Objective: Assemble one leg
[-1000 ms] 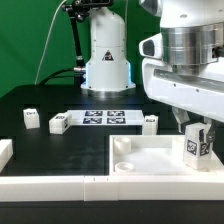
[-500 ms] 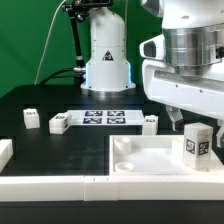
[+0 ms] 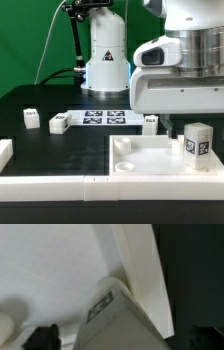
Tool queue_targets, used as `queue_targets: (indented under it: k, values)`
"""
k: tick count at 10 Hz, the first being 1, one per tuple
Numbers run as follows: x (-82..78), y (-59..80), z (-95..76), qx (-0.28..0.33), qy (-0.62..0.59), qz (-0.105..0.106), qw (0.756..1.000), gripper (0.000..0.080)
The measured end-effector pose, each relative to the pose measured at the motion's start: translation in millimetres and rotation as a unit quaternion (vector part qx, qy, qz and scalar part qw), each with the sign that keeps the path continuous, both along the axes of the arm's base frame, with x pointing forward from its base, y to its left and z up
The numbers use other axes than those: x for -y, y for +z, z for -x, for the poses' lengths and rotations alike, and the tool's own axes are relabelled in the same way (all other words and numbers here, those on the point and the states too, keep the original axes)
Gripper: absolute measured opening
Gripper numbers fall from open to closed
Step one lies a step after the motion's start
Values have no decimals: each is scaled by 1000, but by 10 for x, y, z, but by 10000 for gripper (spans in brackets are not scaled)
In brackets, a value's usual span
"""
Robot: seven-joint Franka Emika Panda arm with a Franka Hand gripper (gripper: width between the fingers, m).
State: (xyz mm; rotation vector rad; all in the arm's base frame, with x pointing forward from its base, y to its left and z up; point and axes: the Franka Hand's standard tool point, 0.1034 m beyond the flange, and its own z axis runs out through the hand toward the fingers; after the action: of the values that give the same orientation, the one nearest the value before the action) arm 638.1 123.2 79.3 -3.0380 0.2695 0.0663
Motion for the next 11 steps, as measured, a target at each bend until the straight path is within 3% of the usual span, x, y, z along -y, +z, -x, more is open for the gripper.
queue_targets:
  k: [3,6,9,11]
  values:
    - [-43,17,-56,43,158,19,986,649]
    - [39,-11,-49,45,221,19,974,649]
    - [38,-16,-47,44,221,18,974,290]
    - [39,-17,-47,44,220,18,974,291]
